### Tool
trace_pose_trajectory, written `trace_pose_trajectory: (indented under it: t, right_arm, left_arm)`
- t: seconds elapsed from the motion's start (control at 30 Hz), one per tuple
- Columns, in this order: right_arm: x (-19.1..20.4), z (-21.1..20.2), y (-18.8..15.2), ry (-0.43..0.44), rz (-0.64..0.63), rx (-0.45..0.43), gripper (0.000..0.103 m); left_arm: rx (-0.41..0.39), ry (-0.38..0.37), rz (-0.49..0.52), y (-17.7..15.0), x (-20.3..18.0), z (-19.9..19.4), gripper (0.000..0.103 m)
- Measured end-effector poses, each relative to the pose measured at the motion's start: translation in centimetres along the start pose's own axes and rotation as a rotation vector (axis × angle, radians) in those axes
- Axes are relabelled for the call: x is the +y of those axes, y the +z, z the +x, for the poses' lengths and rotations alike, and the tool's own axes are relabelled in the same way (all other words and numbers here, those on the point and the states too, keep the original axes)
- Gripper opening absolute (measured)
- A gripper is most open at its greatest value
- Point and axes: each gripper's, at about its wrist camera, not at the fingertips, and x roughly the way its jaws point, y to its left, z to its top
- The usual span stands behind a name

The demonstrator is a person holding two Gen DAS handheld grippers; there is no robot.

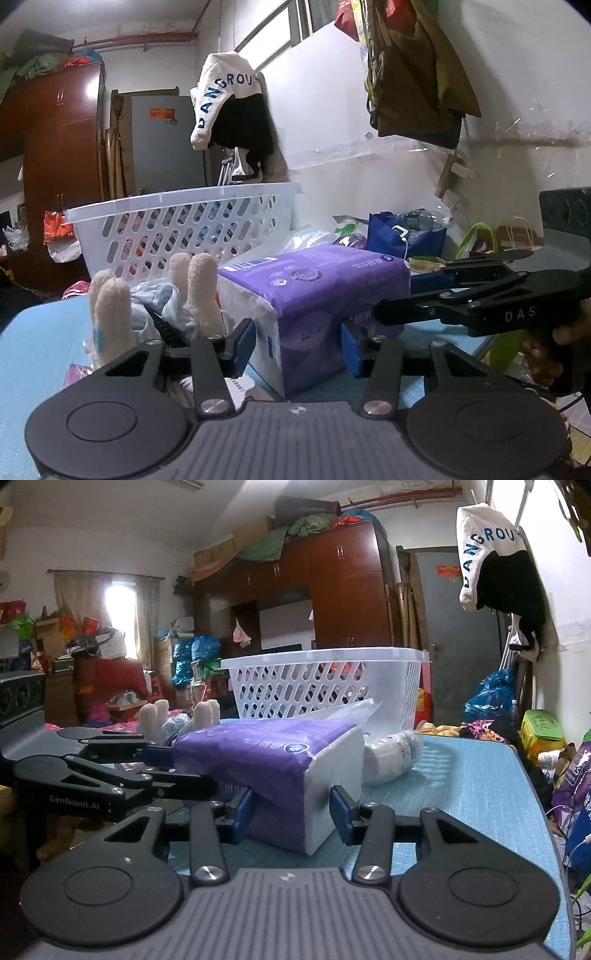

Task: Organize objects
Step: 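Grasp the purple tissue pack with both grippers, then lift the tissue pack into the white basket and open both grippers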

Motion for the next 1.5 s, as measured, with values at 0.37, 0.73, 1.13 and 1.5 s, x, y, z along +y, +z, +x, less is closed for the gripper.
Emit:
trace_pose_trajectory:
  t: [0.37,0.73,1.13,1.5]
  right_arm:
    - [1.9,-1.1,0.3,-0.066,-0.084,-0.037,0.042]
    - [3.7,-2.4,2.6,-0.100,-0.160,-0.125,0.041]
    - [3.7,-0.1,10.3,-0.117,-0.234,-0.218,0.041]
    - [-1.2,8.6,16.0,-0.124,-0.172,-0.130,0.041]
  left_arm:
    - [-0.072,-0.002,0.021,-0.1,-0.2,-1.5,0.043]
    - [-0.174,0.013,0.050,1.6,-0.9,-4.3,0.043]
    - [-0.282,0.087,0.123,8.9,0.7,-5.0,0.043]
    - [-0.186,0.149,0.143,17.3,6.6,3.0,0.043]
